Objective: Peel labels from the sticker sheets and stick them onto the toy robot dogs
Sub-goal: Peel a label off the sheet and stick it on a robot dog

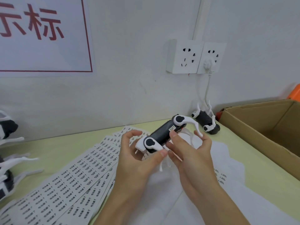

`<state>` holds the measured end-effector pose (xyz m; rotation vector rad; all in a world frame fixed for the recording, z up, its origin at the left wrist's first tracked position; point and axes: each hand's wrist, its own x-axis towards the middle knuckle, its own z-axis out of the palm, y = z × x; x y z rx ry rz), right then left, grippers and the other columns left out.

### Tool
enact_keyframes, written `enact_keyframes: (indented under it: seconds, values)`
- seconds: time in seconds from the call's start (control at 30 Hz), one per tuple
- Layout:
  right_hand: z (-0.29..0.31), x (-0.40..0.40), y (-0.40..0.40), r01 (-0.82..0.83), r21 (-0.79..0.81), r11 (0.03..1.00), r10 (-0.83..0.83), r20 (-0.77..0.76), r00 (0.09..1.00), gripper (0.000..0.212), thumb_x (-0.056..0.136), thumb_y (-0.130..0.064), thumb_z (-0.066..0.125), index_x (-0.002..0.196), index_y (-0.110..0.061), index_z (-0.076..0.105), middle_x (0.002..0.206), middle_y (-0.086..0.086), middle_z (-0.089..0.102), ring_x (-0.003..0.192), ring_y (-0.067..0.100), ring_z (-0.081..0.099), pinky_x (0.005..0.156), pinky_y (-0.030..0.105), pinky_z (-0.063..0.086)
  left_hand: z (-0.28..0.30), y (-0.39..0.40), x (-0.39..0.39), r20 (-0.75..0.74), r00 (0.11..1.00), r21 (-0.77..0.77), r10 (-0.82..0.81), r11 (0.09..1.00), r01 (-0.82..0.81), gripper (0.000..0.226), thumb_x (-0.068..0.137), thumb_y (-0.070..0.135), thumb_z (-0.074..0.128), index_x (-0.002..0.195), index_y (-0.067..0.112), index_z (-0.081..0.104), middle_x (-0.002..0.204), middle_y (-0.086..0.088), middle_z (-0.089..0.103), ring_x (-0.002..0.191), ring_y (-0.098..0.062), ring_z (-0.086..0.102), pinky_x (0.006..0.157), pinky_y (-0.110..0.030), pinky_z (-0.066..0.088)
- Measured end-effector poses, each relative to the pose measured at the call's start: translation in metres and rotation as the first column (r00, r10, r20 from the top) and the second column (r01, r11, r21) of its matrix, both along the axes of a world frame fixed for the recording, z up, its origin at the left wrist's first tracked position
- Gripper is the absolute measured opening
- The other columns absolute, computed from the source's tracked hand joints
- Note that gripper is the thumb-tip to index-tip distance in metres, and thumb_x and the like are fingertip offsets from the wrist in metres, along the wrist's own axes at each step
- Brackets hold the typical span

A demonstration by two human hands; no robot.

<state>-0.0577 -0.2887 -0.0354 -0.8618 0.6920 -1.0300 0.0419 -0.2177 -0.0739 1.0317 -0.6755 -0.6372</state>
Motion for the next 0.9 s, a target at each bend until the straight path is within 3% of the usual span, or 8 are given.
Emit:
enact_keyframes:
  seconds: [0.17, 0.27, 0.33, 0.43, 0.5, 0.57, 0.63, 0.9]
  values:
    - [0.008, -0.014, -0.011, -0.268, -0.112, 0.957, 0.242, -0.200, 0.949, 0.073, 0.083, -0.011, 0.076, 0.138, -0.046, 0.041, 0.107, 0.007, 0.077, 0.094, 0.026, 0.075, 0.073, 0.034, 0.050, 0.002, 0.000, 0.005, -0.036, 0.999, -0.080, 0.016, 0.997, -0.019, 0.052, 0.056, 0.017, 0.086, 0.102, 0.025, 0.063, 0.112, -0.011, 0.068, 0.106, -0.035, 0.065, 0.101, -0.065, 0.048]
    - [0.015, -0.037, -0.026, -0.508, -0.082, 0.857, 0.485, -0.205, 0.850, 0.071, 0.075, -0.009, 0.081, 0.130, -0.045, 0.052, 0.112, 0.020, 0.073, 0.097, 0.031, 0.073, 0.073, 0.031, 0.053, 0.003, -0.002, 0.003, -0.003, 1.000, -0.079, 0.026, 0.997, -0.026, 0.050, 0.057, 0.016, 0.083, 0.102, 0.024, 0.062, 0.112, -0.009, 0.068, 0.107, -0.032, 0.064, 0.100, -0.060, 0.048]
    - [0.017, -0.050, -0.034, -0.577, -0.062, 0.814, 0.553, -0.221, 0.804, 0.053, 0.074, -0.025, 0.081, 0.117, -0.047, 0.061, 0.106, 0.024, 0.073, 0.078, 0.030, 0.072, 0.061, 0.027, 0.054, 0.003, -0.001, 0.004, -0.006, 1.000, -0.081, 0.024, 0.996, -0.024, 0.051, 0.055, 0.018, 0.081, 0.102, 0.024, 0.062, 0.107, -0.007, 0.067, 0.100, -0.030, 0.063, 0.092, -0.048, 0.048]
    - [0.013, -0.059, -0.046, -0.480, -0.142, 0.866, 0.395, -0.396, 0.829, 0.050, 0.068, -0.052, 0.078, 0.115, -0.041, 0.068, 0.075, 0.008, 0.066, 0.052, 0.021, 0.050, 0.048, 0.025, 0.041, 0.004, 0.000, 0.006, -0.033, 0.999, -0.070, 0.004, 0.998, -0.006, 0.053, 0.050, 0.018, 0.078, 0.100, 0.029, 0.062, 0.097, -0.005, 0.066, 0.090, -0.027, 0.060, 0.081, -0.041, 0.047]
    - [0.007, -0.057, -0.051, -0.344, -0.276, 0.898, 0.187, -0.470, 0.863, 0.043, 0.074, -0.058, 0.064, 0.111, -0.039, 0.072, 0.075, -0.006, 0.062, 0.060, 0.016, 0.051, 0.055, 0.026, 0.041, 0.004, 0.001, 0.006, -0.040, 0.999, -0.069, -0.016, 0.998, 0.013, 0.052, 0.052, 0.011, 0.076, 0.098, 0.030, 0.062, 0.094, -0.005, 0.066, 0.082, -0.021, 0.061, 0.072, -0.032, 0.053]
    - [0.000, -0.050, -0.050, -0.329, -0.362, 0.872, 0.145, -0.451, 0.881, 0.040, 0.080, -0.057, 0.055, 0.115, -0.045, 0.069, 0.100, -0.020, 0.069, 0.089, 0.008, 0.065, 0.072, 0.028, 0.049, 0.005, 0.001, 0.004, -0.030, 0.999, -0.068, -0.045, 0.997, 0.043, 0.050, 0.055, 0.008, 0.072, 0.099, 0.030, 0.063, 0.094, -0.007, 0.066, 0.080, -0.020, 0.062, 0.069, -0.027, 0.055]
    - [-0.005, -0.041, -0.043, -0.374, -0.353, 0.858, 0.239, -0.370, 0.898, 0.043, 0.083, -0.051, 0.052, 0.122, -0.041, 0.067, 0.121, -0.012, 0.069, 0.109, 0.013, 0.067, 0.082, 0.033, 0.052, 0.004, 0.002, 0.005, -0.024, 0.997, -0.073, -0.077, 0.994, 0.075, 0.051, 0.055, 0.010, 0.072, 0.101, 0.031, 0.064, 0.097, -0.009, 0.066, 0.083, -0.022, 0.065, 0.070, -0.028, 0.056]
    - [-0.011, -0.038, -0.036, -0.338, -0.291, 0.895, 0.345, -0.028, 0.938, 0.050, 0.078, -0.018, 0.052, 0.125, -0.011, 0.066, 0.121, 0.008, 0.070, 0.099, 0.027, 0.069, 0.081, 0.037, 0.058, -0.004, 0.003, 0.010, 0.031, 0.992, -0.103, -0.118, 0.987, 0.121, 0.057, 0.061, 0.003, 0.070, 0.110, 0.031, 0.060, 0.103, 0.003, 0.064, 0.103, -0.023, 0.065, 0.098, -0.049, 0.054]
